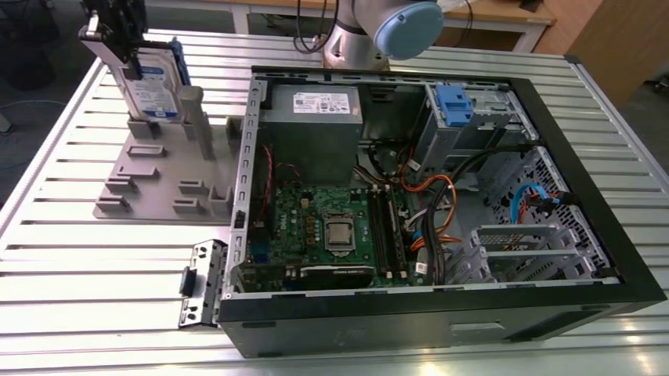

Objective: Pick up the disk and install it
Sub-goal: 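Pick up the disk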

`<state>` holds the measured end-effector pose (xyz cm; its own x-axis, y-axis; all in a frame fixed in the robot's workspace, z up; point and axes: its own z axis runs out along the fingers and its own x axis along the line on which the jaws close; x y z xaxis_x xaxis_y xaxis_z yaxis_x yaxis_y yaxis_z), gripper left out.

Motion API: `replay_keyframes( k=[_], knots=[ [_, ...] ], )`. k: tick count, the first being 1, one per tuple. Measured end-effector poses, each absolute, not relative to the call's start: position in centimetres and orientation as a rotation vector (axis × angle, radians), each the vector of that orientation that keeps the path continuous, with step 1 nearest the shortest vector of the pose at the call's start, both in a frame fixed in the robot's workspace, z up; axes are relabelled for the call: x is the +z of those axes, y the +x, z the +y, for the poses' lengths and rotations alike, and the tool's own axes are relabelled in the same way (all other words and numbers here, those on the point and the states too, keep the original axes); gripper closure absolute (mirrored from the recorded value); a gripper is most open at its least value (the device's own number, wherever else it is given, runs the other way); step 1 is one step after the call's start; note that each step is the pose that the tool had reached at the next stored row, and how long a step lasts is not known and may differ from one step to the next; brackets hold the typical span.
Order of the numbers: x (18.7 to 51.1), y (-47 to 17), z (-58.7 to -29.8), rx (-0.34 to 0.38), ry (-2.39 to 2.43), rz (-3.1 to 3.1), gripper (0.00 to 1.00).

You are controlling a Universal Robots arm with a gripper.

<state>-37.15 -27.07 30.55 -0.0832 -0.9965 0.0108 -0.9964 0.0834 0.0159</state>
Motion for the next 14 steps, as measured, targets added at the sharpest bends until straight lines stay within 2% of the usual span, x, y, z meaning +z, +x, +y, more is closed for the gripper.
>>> replay_keyframes(
  k=[14],
  knots=[
    [31.8, -37.1, -27.1, -0.007, 2.114, -2.298, 0.64]
  ],
)
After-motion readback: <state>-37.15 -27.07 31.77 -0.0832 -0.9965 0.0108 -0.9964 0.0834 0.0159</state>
